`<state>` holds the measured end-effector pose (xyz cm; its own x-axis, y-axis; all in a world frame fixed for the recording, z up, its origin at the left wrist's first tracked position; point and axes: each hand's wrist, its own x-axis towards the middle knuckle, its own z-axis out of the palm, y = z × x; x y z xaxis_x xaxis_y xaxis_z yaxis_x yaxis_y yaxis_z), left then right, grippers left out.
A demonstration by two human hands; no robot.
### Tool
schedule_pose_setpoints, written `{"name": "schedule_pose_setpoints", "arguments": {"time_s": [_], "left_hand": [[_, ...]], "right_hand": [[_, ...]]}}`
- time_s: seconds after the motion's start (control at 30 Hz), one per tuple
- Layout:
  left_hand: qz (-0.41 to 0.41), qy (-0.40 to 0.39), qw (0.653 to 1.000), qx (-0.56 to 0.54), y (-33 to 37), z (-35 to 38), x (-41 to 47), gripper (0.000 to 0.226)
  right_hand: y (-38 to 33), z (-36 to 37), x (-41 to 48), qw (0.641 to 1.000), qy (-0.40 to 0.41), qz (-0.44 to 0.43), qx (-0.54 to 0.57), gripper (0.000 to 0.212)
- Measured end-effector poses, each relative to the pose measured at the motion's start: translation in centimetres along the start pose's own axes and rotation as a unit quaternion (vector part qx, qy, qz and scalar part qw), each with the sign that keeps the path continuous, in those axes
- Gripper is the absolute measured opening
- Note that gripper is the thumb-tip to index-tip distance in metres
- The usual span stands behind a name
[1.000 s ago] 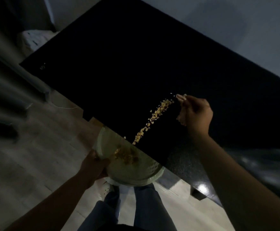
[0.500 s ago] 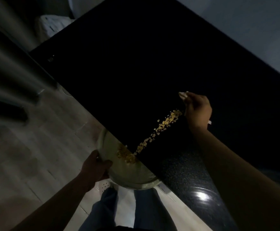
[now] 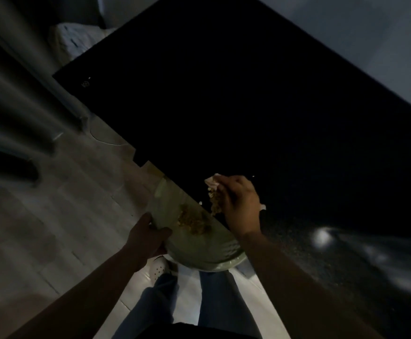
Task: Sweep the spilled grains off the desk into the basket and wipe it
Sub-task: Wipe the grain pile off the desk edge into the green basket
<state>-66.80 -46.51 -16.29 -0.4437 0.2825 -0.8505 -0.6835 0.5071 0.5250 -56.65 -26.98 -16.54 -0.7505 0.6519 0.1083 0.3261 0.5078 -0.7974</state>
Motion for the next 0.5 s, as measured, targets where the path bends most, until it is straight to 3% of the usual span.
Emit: {"name": "schedule_pose_setpoints", "arguments": {"time_s": [0.33,0.5], "left_hand": [[0.023,-0.02,0.999,0.015,-1.1,-3.1,-1.3,0.045],[0.023,-0.014,1.0,0.003,-1.4,-3.2,-1.6,0.04]], "right_hand": [[-4.6,3.3,-6.3,0.998,-0.056,0.018,-0.01,0.024],[-6.4,-0.5,-5.6,0.99,0.095,0.079,0.062,0.027]]}}
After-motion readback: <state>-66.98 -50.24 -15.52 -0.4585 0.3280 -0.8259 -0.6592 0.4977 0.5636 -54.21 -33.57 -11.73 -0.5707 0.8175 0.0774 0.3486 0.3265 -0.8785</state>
